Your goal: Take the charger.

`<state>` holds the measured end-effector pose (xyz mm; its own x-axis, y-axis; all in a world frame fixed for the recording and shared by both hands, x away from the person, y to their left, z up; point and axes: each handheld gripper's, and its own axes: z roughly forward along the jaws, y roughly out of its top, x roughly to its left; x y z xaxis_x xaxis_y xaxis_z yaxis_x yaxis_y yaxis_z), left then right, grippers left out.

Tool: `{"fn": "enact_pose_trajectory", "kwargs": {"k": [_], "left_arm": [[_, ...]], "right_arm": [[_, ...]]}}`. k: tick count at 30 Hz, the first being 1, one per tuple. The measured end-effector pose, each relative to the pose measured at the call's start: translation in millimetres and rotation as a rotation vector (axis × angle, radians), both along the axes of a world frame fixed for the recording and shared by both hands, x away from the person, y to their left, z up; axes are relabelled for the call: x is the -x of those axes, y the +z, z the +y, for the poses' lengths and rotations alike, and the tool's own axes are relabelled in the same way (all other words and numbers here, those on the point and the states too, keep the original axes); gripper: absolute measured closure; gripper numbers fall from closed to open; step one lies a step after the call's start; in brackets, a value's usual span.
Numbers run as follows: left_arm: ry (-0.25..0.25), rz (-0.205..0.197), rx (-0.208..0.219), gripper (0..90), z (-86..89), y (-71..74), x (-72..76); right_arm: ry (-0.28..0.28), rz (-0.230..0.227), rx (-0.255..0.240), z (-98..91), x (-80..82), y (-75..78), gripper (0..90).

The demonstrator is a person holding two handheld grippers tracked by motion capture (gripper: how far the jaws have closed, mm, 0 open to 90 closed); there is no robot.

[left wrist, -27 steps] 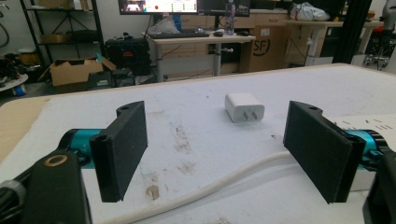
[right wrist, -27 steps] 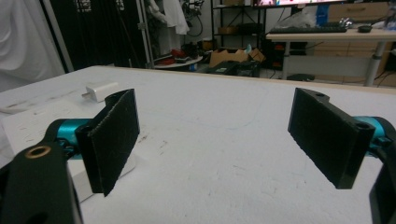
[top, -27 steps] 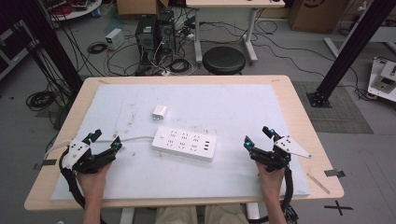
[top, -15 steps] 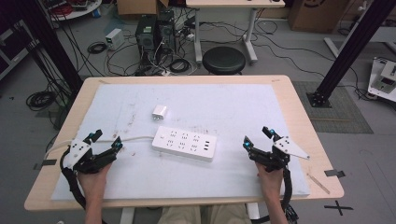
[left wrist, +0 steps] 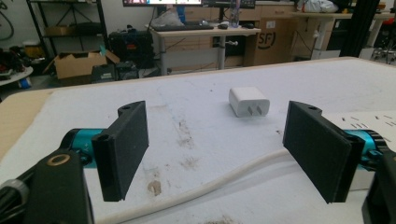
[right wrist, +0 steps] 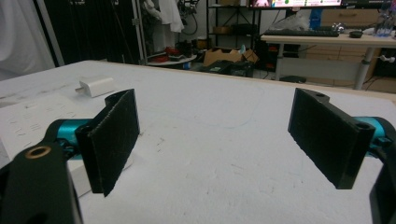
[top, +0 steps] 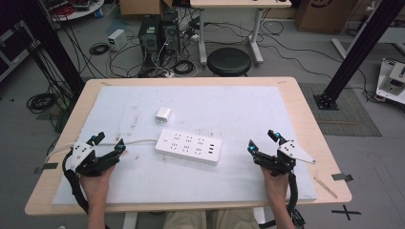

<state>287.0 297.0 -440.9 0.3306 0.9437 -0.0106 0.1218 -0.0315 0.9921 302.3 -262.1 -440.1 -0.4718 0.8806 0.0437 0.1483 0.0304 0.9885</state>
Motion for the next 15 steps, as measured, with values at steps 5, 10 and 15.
{"fn": "enact_pose_trajectory", "kwargs": {"k": [5,10,15], "left_arm": [[-0.002,-0.008,-0.015,22.5,-1.9,0.0,1.0],[0.009,-0.002,-0.012,22.5,-1.5,0.3,0.5],[0.018,0.011,-0.010,22.2,-2.4,1.5,0.7]], "right_arm": [[-0.001,-0.005,-0.004,-0.4,1.0,0.0,16.8],[0.006,-0.002,-0.003,-0.6,0.7,0.0,16.8],[-0.003,0.002,0.007,1.1,1.3,0.2,16.8]]}}
